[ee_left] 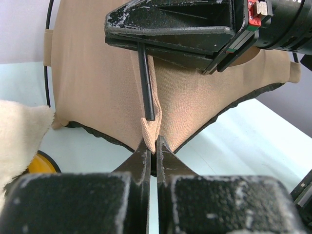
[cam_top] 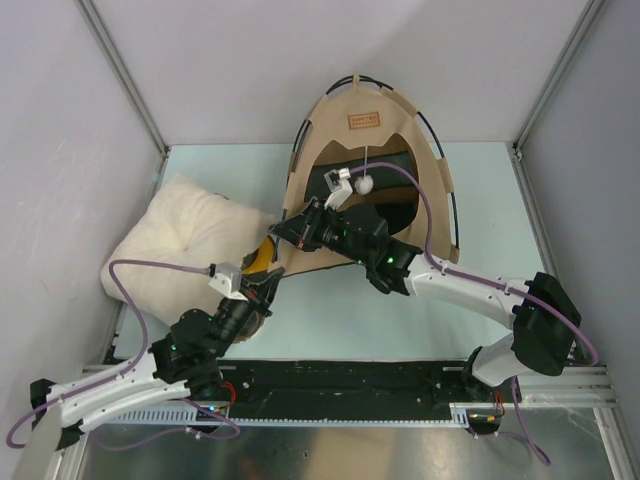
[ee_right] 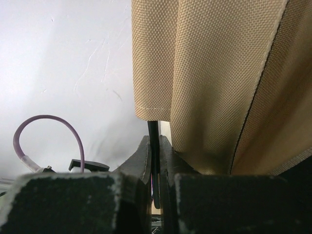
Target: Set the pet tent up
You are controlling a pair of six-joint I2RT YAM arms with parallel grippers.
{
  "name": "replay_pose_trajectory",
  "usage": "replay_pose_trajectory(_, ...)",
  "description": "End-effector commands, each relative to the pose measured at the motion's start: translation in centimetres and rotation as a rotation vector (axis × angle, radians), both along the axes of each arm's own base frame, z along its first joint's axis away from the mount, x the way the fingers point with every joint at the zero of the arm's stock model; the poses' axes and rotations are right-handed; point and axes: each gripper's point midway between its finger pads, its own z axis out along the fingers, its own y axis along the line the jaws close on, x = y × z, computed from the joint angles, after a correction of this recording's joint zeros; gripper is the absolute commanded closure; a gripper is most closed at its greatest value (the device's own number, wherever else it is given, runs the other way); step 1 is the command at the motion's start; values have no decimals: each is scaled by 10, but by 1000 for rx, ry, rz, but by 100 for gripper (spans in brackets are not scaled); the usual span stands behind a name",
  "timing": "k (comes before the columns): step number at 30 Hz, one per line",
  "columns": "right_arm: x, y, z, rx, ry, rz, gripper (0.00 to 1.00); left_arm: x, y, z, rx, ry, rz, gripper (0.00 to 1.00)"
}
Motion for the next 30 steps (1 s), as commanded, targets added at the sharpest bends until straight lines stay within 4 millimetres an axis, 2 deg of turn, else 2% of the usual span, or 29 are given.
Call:
replay_pose_trajectory(1,92,-80,99,233,-148,-428,100,-12,-10,-49,161,64,-68,100)
replay_pose_trajectory(18,99,-81,87,169,-167,-424,100,-12,-12,-54,169,81,-70,100)
replay_pose_trajectory(26,91,-71,78,138,-172,-383,100,-12,-10,-47,140,79,-65,100)
replay_pose_trajectory(30,80,-60,73,109,-184,-347,100,-12,-9,-42,129,76,-58,100)
